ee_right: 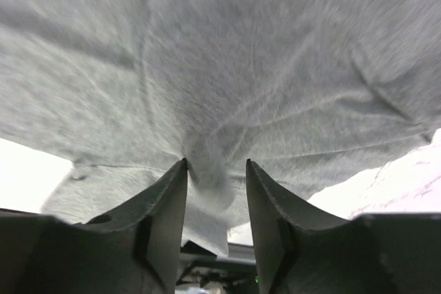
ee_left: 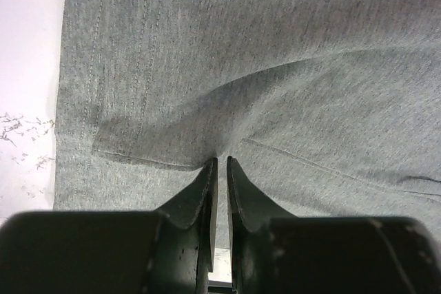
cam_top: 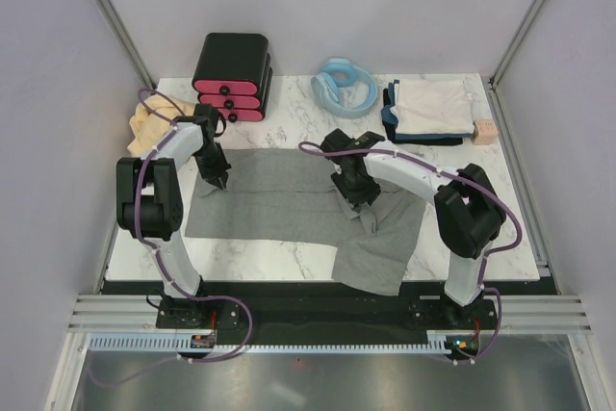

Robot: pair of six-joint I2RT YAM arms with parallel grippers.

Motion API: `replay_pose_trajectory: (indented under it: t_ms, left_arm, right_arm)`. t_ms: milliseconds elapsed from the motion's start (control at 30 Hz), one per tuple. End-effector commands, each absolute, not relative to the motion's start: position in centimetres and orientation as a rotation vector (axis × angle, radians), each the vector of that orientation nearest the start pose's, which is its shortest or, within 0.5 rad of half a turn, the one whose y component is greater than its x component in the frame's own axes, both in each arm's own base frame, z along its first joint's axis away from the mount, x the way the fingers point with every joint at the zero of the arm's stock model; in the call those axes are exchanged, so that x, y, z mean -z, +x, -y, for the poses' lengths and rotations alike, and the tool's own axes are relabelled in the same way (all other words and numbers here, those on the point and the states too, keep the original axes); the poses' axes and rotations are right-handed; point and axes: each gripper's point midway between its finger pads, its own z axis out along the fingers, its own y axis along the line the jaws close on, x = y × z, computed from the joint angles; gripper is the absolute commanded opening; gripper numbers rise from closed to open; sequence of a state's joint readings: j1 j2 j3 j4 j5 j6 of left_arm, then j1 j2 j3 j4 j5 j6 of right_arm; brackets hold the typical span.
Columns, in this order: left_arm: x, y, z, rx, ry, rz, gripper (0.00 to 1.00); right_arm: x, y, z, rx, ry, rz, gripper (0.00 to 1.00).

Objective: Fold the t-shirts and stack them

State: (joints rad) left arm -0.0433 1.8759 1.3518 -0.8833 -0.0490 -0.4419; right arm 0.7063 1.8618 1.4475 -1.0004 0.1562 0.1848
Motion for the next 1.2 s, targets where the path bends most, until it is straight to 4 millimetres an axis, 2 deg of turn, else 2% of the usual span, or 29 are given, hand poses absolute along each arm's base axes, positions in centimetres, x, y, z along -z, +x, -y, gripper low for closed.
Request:
replay_pose_trajectory:
  t_ms: [0,67,200,300,333,433,500,600,733,833,867,967,1000,1100,1167]
  left_arm:
    - [-5.0,36.0,2.6,0.021,-0.526,-2.88,0.16]
    - [-5.0,36.0,2.6,0.021,-0.525,-2.879,0.16]
    - [-5.2,36.1,2.6,0.022,-0.523,-2.876,0.16]
    - [-5.3,36.1,2.7,0.028,-0.522,-2.872,0.16]
    - [-5.4,36.1,2.7,0.03,-0.521,-2.871,0.16]
    - [-5.5,35.9,2.8,0.037,-0.521,-2.872,0.16]
    - [-5.7,36.0,3.0,0.057,-0.518,-2.868,0.16]
    - [-6.4,36.5,3.7,0.112,-0.503,-2.844,0.17]
    - [-8.3,37.9,5.1,0.173,-0.444,-2.785,0.19]
    - [-10.1,39.4,7.3,0.244,-0.368,-2.73,0.15]
    - [-11.1,40.0,8.7,0.282,-0.316,-2.707,0.15]
    - [-11.3,41.0,12.0,0.353,-0.203,-2.704,0.14]
    - [-11.3,41.1,12.9,0.379,-0.179,-2.708,0.14]
    - [-11.0,41.0,16.5,0.483,-0.074,-2.728,0.14]
    - [-11.7,40.9,19.4,0.545,0.025,-2.703,0.16]
  right_arm:
    - [-5.0,24.4,-18.5,0.224,-0.778,-2.968,0.48]
    - [-5.2,24.3,-18.3,0.247,-0.748,-2.969,0.48]
    - [-8.0,25.6,-18.5,0.248,-0.684,-2.89,0.48]
    - [-10.1,27.2,-18.0,0.297,-0.6,-2.799,0.48]
    - [-10.3,28.1,-17.0,0.366,-0.544,-2.763,0.48]
    - [-9.2,29.0,-15.9,0.405,-0.452,-2.763,0.47]
    - [-7.4,29.0,-16.3,0.38,-0.458,-2.798,0.47]
    - [-5.8,29.5,-16.2,0.41,-0.445,-2.797,0.45]
    - [-6.4,31.4,-16.0,0.37,-0.322,-2.742,0.45]
    - [-6.7,32.4,-15.2,0.341,-0.247,-2.723,0.43]
    - [-6.5,32.6,-14.8,0.353,-0.249,-2.728,0.43]
    - [-5.0,32.5,-13.7,0.424,-0.286,-2.776,0.42]
    - [-4.2,32.1,-13.7,0.437,-0.312,-2.814,0.42]
    - [-3.4,31.6,-13.7,0.433,-0.339,-2.848,0.41]
    - [-3.2,31.2,-14.3,0.393,-0.349,-2.863,0.41]
